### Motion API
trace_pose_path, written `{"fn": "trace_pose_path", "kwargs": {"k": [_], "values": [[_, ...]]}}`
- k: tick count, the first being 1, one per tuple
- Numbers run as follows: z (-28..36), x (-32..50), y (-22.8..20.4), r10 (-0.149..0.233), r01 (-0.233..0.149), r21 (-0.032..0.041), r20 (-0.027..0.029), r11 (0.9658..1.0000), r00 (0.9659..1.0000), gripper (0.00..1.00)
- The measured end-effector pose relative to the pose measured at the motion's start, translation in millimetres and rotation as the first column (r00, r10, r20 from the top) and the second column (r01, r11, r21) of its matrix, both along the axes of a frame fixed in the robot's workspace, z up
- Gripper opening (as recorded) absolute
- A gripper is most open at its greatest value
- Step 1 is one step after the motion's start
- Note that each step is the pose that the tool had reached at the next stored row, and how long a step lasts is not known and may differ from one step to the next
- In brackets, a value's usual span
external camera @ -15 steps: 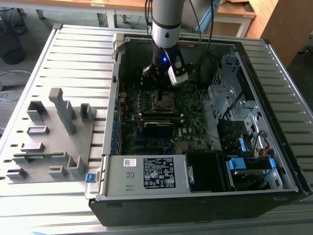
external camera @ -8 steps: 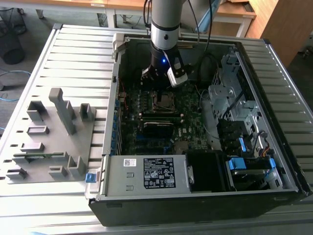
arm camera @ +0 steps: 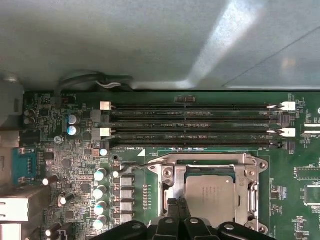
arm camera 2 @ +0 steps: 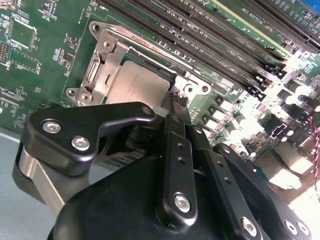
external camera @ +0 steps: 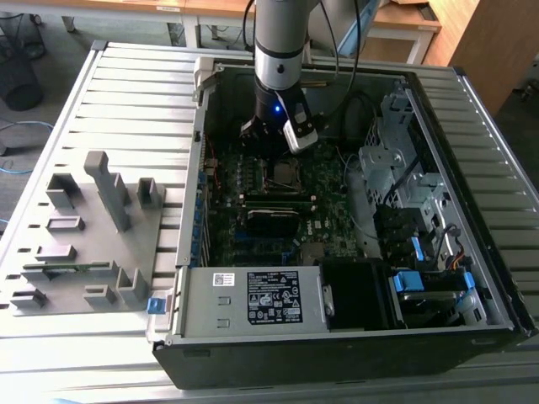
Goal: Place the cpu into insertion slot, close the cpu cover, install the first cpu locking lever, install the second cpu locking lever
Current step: 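Close the cpu cover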
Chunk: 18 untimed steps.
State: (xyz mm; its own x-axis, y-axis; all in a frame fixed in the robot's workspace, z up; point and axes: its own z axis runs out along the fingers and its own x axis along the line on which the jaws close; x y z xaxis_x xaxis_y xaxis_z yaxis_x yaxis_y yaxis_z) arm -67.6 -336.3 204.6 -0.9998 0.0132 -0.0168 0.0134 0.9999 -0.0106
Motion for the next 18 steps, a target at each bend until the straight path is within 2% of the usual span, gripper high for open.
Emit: {"fn": "trace_pose_path", "kwargs": {"k": [10, 18], "values": [[-3.6, -1.7, 1.4, 0.0, 0.0, 0.0001, 0.0, 1.0, 1.0, 0.1], [-5.1, -2.5, 5.6, 0.0, 0.0, 0.0001, 0.0001, 1.0, 1.0, 0.1]]}}
